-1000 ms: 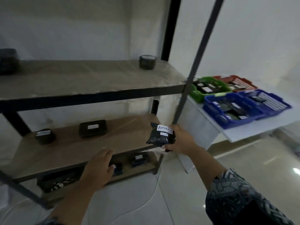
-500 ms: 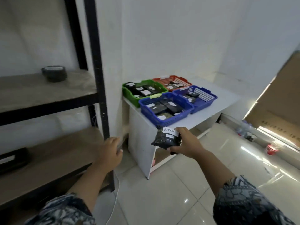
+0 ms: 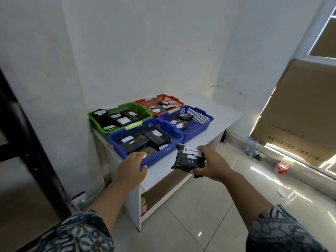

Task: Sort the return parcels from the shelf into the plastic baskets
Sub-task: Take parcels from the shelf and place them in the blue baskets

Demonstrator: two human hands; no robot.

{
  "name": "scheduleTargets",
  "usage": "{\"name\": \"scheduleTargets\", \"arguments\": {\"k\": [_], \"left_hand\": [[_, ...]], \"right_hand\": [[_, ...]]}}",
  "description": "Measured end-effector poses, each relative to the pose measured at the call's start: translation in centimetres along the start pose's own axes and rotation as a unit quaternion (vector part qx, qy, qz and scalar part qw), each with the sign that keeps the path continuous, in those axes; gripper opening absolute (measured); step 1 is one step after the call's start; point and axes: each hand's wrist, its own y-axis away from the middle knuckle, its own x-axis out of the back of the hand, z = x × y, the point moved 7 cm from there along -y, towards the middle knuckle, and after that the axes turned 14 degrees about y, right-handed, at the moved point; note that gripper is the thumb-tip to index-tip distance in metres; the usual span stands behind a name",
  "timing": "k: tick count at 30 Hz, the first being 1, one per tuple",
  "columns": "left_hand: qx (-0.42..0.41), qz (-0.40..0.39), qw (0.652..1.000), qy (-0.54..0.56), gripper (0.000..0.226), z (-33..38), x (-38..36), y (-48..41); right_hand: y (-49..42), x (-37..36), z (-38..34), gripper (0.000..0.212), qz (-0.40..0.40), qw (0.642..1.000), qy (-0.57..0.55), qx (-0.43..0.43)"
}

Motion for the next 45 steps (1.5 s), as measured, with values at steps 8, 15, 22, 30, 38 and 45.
{"name": "scheduleTargets", "arguments": {"k": [8, 15, 22, 30, 38, 45], "left_hand": [[0.026, 0.002, 0.999, 0.044, 0.050, -0.5, -7.4, -15.2], [0.066, 0.008, 0.996, 0.057, 0.049, -0.7, -11.3, -26.6], [0.134, 0.035, 0.990, 0.031, 0.055, -3.0, -14.4, -33.8], [0.289, 0.146, 0.945, 0.038, 0.064, -5.8, -18.1, -38.2], [0.354, 0.232, 0.905, 0.039, 0.060, -6.1, -19.7, -38.7], [0.351, 0.244, 0.904, 0.021, 0.057, -6.2, -19.8, -38.5]], "right_hand": [[-13.3, -0.3, 7.5, 0.078, -0.018, 1.000, 0.005, -0.001], [-24.3, -0.4, 12.9, 0.077, -0.060, 0.998, 0.025, 0.010], [-32.5, -2.5, 17.6, 0.071, -0.093, 0.995, 0.011, 0.039], [-45.8, -6.3, 23.4, 0.079, -0.158, 0.980, 0.054, 0.104], [-51.9, -11.6, 25.5, 0.088, -0.217, 0.934, 0.133, 0.251], [-53.3, -14.9, 25.1, 0.084, -0.203, 0.918, 0.157, 0.301]]}}
